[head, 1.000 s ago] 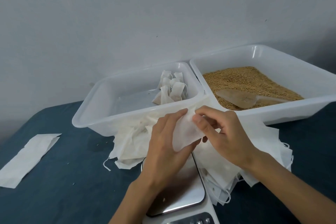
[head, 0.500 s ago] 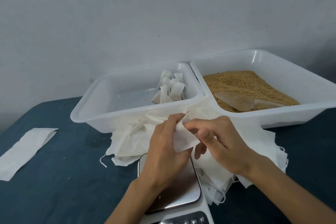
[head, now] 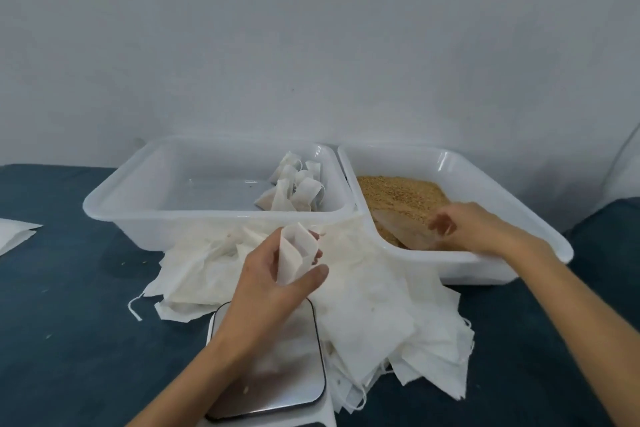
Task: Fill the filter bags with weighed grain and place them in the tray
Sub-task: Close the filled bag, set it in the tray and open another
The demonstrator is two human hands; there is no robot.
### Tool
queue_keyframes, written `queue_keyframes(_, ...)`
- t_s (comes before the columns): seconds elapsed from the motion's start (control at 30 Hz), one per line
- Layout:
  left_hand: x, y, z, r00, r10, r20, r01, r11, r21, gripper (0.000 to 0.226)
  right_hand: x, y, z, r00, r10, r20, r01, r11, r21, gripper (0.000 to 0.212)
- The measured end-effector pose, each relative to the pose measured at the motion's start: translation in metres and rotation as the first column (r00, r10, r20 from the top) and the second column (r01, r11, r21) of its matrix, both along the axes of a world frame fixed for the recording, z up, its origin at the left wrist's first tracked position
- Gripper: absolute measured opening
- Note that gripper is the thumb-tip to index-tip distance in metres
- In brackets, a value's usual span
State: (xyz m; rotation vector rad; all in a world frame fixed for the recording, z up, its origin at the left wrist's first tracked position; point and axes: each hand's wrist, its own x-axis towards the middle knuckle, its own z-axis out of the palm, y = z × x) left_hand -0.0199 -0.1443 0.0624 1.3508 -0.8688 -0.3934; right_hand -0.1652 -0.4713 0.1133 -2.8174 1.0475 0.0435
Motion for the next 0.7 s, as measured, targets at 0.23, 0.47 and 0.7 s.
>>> queue_keyframes(0.23,0.003,-0.002,-0.002,0.999,-0.002,-0.032,0.002,1.000,-0.001,0.034,0.007,-0.018,-0.004,0.996,-0.001,-0.092,-0.005,0.998,-0.062,0.028)
queue_keyframes(0.47,0.003,-0.005,-0.007,1.000,-0.004,0.006,0.003,0.998,0.057,0.030,-0.008,-0.044,0.007,0.993,-0.072,0.094,0.098,0.945,-0.312,0.028)
queue_keyframes(0.7,0.006,-0.004,-0.007,1.000,0.016,-0.006,-0.016,0.999,0.045,0.031,-0.013,-0.050,0.009,0.994,-0.107,0.035,0.106,0.785,-0.611,0.029)
